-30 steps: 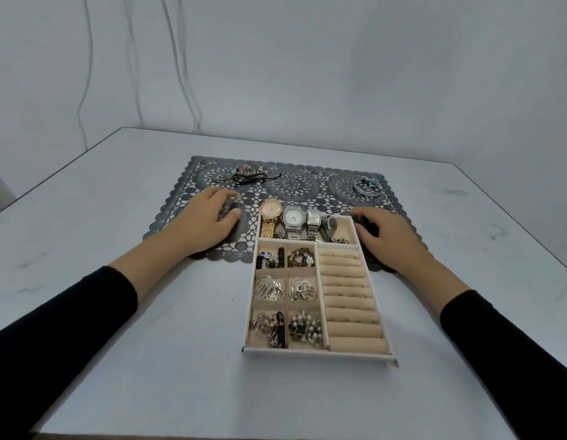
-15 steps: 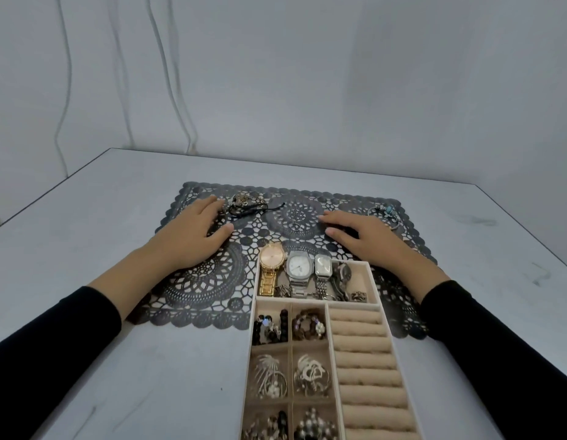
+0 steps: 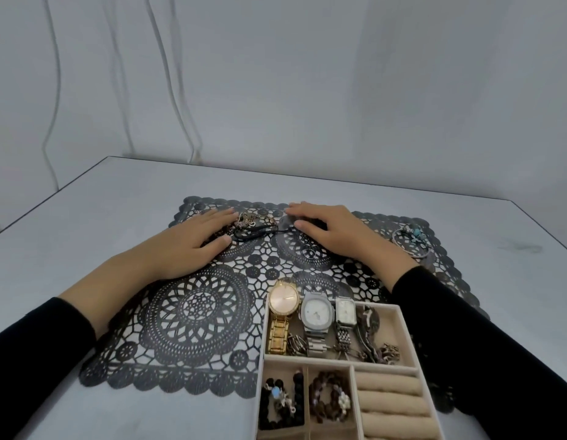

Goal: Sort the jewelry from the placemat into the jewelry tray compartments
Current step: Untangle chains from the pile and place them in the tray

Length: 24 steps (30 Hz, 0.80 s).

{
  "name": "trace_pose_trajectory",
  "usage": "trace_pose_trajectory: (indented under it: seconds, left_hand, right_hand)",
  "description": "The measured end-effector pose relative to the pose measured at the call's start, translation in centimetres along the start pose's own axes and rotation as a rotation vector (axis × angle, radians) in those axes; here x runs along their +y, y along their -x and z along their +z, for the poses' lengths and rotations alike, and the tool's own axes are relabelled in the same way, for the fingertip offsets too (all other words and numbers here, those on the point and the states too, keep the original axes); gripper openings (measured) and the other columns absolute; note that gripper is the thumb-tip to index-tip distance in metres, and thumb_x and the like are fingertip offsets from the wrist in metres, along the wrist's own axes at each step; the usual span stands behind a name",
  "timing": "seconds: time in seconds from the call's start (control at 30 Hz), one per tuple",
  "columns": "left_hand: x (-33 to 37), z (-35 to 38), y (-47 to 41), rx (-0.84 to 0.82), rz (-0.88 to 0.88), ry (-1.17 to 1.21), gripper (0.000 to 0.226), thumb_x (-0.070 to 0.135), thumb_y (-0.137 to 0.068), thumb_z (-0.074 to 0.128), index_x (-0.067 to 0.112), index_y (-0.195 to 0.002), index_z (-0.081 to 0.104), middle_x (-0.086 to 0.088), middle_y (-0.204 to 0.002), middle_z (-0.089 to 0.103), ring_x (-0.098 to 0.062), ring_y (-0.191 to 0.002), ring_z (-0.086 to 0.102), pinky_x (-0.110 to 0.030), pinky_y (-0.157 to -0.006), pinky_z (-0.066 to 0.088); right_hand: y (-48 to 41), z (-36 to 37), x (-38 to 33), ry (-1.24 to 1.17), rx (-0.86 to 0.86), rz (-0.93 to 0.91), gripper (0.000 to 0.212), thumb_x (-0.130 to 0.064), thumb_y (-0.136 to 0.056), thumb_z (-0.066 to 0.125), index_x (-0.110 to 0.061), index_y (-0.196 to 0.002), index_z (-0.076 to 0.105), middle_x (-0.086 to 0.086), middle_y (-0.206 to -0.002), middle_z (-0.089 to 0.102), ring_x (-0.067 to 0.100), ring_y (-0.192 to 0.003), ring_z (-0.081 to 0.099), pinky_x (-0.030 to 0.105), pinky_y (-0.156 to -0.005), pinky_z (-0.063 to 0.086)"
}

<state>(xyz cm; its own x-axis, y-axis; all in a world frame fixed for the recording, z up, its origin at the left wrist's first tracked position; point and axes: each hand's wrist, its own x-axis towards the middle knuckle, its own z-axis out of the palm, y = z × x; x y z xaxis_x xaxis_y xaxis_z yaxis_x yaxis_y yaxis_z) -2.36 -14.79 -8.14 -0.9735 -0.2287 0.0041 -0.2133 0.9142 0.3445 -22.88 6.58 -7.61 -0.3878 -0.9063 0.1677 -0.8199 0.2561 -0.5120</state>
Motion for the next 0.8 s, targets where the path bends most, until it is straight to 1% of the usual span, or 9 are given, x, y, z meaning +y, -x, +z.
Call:
trace_pose_trajectory:
  seconds: [0.1,0.27,0.37,0.47,0.57,0.6,0.67,0.77,0.8]
  left_hand:
    - [0.0,-0.3,-0.3,0.027,0.019,0.046,0.049,0.041,-0.103,0.034,0.045,-0.151,0.022,0.028,-0.147,0.024,0.004,-0.139,0.020,-0.024,-0.116,0.015]
    - [-0.5,-0.6,-0.7,0.046,0.075,0.046,0.045,0.041,-0.102,0.038,0.048,-0.146,0.033,0.030,-0.151,0.027,0.009,-0.139,0.021,-0.024,-0.117,0.019]
    - [-1.0,-0.8,-0.9,0.110,0.082,0.084,0.041,0.041,-0.100,0.045,0.047,-0.140,0.045,0.029,-0.148,0.038,0.010,-0.136,0.030,-0.026,-0.114,0.030]
    - [-0.9,-0.8,-0.9,0.167,0.078,0.120,0.037,0.040,-0.098,0.051,0.044,-0.135,0.053,0.027,-0.143,0.046,0.011,-0.131,0.039,-0.024,-0.109,0.039]
    - [-0.4,-0.8,-1.0,0.220,0.064,0.141,0.035,0.036,-0.097,0.055,0.039,-0.133,0.058,0.025,-0.136,0.049,0.029,-0.104,0.035,-0.018,-0.080,0.046]
    - [-0.3,-0.8,-1.1,0.238,0.061,0.154,0.035,0.037,-0.097,0.056,0.039,-0.131,0.059,0.025,-0.133,0.051,0.032,-0.100,0.037,-0.017,-0.079,0.046]
    - [-0.5,-0.7,-1.5,0.253,0.064,0.188,0.033,0.041,-0.095,0.057,0.042,-0.128,0.061,0.025,-0.133,0.054,0.023,-0.106,0.050,-0.012,-0.089,0.044]
    - [-0.9,-0.4,-1.8,0.244,0.057,0.225,0.028,0.040,-0.093,0.061,0.038,-0.121,0.067,0.025,-0.131,0.058,0.023,-0.095,0.052,-0.001,-0.080,0.040]
    - [-0.9,-0.4,-1.9,0.252,0.048,0.244,0.027,0.040,-0.092,0.063,0.037,-0.118,0.070,0.025,-0.129,0.059,0.024,-0.093,0.053,-0.002,-0.082,0.041]
  right_hand:
    - [-1.8,0.4,-0.5,-0.054,-0.008,-0.061,0.034,-0.030,-0.100,0.049,-0.036,-0.133,0.055,-0.015,-0.143,0.048,-0.002,-0.133,0.038,0.016,-0.107,0.026]
    - [-3.2,1.2,-0.8,-0.061,-0.101,-0.143,0.033,-0.021,-0.100,0.050,-0.034,-0.128,0.060,-0.016,-0.142,0.048,-0.011,-0.127,0.034,-0.004,-0.099,0.020]
    - [-3.1,0.9,-0.3,-0.086,-0.082,-0.126,0.030,-0.017,-0.097,0.053,-0.030,-0.120,0.067,-0.014,-0.134,0.057,-0.006,-0.127,0.044,0.010,-0.107,0.029]
    - [-3.2,0.3,0.0,-0.136,-0.003,-0.070,0.024,-0.012,-0.092,0.058,-0.026,-0.106,0.073,-0.012,-0.119,0.067,-0.001,-0.118,0.056,0.024,-0.107,0.041]
    - [-3.4,0.2,-0.4,-0.153,0.040,-0.058,0.023,-0.012,-0.091,0.060,-0.026,-0.103,0.074,-0.013,-0.111,0.070,-0.002,-0.111,0.059,0.021,-0.103,0.043]
    - [-3.5,0.4,-0.6,-0.153,0.041,-0.070,0.023,-0.013,-0.091,0.061,-0.027,-0.106,0.073,-0.014,-0.111,0.070,-0.003,-0.110,0.059,0.018,-0.101,0.043]
    - [-3.8,0.7,-1.1,-0.164,0.027,-0.106,0.025,-0.015,-0.092,0.062,-0.029,-0.111,0.072,-0.013,-0.114,0.069,-0.004,-0.111,0.058,0.012,-0.098,0.042]
    - [-4.1,1.3,-1.4,-0.188,-0.002,-0.150,0.026,-0.011,-0.091,0.063,-0.025,-0.111,0.072,-0.010,-0.115,0.069,-0.003,-0.113,0.058,0.013,-0.100,0.042]
    - [-4.2,1.5,-1.3,-0.193,-0.001,-0.153,0.025,-0.010,-0.090,0.064,-0.023,-0.109,0.073,-0.009,-0.114,0.070,-0.002,-0.112,0.059,0.014,-0.101,0.042]
